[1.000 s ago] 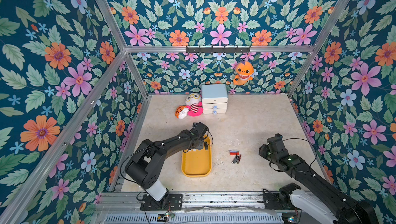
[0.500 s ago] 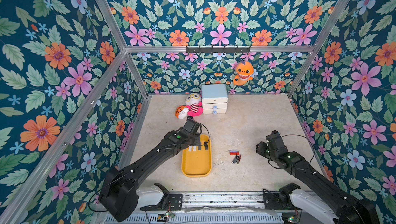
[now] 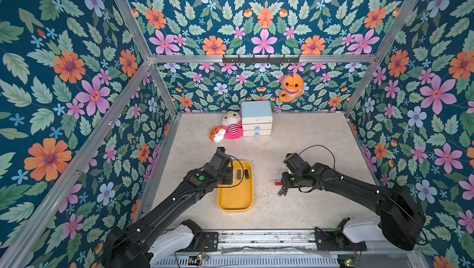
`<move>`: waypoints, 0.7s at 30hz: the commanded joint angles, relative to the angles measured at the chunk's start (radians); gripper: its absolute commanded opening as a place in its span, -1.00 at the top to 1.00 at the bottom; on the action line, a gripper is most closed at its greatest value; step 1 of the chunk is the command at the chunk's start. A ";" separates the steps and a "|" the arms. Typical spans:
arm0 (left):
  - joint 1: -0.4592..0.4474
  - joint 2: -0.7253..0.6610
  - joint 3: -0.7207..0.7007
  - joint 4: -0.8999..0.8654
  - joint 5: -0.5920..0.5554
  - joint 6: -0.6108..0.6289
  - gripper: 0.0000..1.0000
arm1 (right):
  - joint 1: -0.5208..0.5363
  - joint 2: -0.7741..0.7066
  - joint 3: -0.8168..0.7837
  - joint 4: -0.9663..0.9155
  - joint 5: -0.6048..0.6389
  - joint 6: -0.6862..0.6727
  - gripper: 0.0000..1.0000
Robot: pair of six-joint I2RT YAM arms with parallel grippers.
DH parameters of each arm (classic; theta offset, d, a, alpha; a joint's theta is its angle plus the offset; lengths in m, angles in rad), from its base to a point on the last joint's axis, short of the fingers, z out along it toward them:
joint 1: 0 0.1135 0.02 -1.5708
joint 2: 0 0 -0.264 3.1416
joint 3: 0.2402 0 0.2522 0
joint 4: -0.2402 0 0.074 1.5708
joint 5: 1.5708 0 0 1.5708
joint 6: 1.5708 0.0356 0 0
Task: Put the usb flash drive into the storage box
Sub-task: Pick up the USB flash from the center of the board.
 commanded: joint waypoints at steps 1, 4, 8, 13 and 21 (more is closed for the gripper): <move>-0.001 0.000 0.000 0.020 -0.004 0.016 -0.04 | 0.004 0.049 0.012 -0.020 -0.035 0.031 0.38; 0.000 -0.004 -0.003 0.021 -0.007 0.014 -0.05 | 0.004 0.103 0.036 -0.018 -0.026 0.040 0.51; 0.000 -0.006 -0.005 0.021 -0.009 0.014 -0.05 | 0.004 0.147 0.059 -0.008 -0.005 0.049 0.54; 0.000 0.000 -0.005 0.021 -0.018 0.014 -0.06 | 0.004 0.226 0.116 -0.030 0.034 0.048 0.61; 0.000 0.012 -0.005 0.018 -0.027 0.012 -0.06 | -0.038 0.351 0.210 -0.041 0.061 0.061 0.64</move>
